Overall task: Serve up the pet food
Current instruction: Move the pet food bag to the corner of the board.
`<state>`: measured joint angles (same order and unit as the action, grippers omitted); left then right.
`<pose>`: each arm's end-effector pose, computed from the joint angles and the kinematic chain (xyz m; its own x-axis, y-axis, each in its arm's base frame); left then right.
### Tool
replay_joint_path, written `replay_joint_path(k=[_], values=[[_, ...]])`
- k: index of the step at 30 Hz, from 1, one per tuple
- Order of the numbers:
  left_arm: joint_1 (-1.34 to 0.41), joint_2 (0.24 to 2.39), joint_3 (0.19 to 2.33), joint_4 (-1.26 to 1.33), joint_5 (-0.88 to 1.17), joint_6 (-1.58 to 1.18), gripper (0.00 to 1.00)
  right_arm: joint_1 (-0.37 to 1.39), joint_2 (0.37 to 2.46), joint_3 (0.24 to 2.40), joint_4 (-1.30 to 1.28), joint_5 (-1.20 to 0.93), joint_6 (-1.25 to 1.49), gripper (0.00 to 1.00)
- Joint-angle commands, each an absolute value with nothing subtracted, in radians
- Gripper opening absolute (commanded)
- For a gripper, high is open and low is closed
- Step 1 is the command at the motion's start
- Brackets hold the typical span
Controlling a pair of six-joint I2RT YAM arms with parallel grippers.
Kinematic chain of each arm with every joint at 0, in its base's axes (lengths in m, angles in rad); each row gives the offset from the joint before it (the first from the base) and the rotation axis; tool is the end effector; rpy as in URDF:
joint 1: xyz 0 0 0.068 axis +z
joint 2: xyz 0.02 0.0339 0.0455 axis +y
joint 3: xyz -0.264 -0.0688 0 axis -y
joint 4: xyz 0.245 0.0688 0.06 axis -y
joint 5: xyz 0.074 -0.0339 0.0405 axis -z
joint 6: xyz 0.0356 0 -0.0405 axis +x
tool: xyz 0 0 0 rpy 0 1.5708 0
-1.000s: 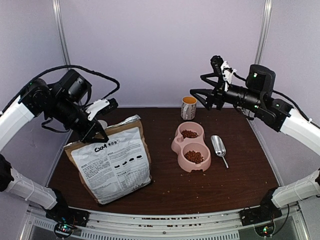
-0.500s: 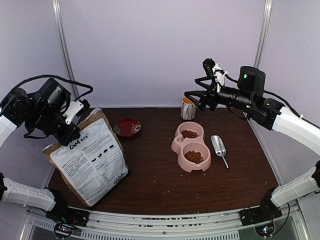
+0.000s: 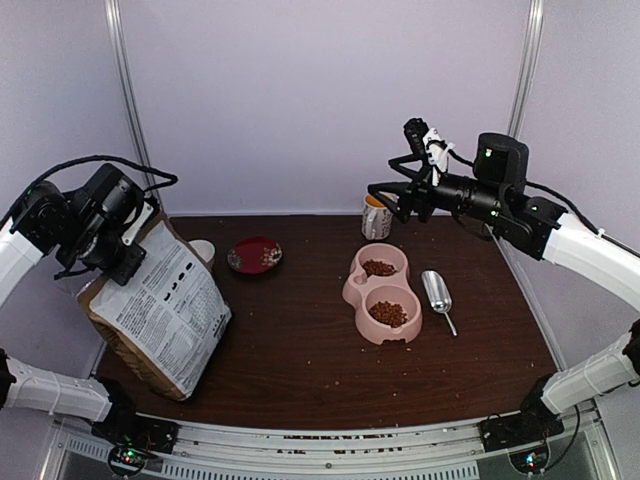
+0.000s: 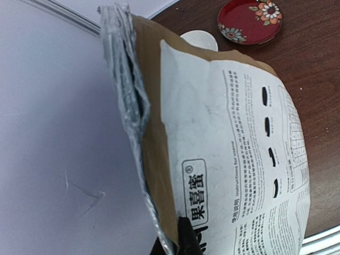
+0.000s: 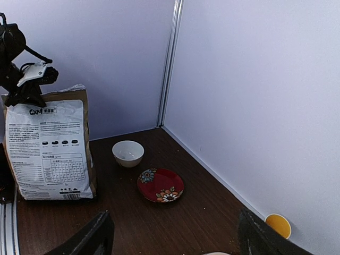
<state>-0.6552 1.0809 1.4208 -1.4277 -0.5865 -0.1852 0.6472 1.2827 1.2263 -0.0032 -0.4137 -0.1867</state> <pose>0.1348 -0.0788 0.3929 -0.7461 0.3799 -0.5467 0.1692 0.9024 0.3962 0.2302 0.1919 0.4064 0.1152 -0.1260 -0.9853 -0.8659 0.4734 -0.1618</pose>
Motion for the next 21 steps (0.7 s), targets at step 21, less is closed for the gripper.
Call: replay_joint_path(k=[21], values=[[-0.515,1.258,1.494,-1.205,-1.283,-0.012,0.0,0.641,1.261,1.181,0.067,-0.406,-0.186,0.82]])
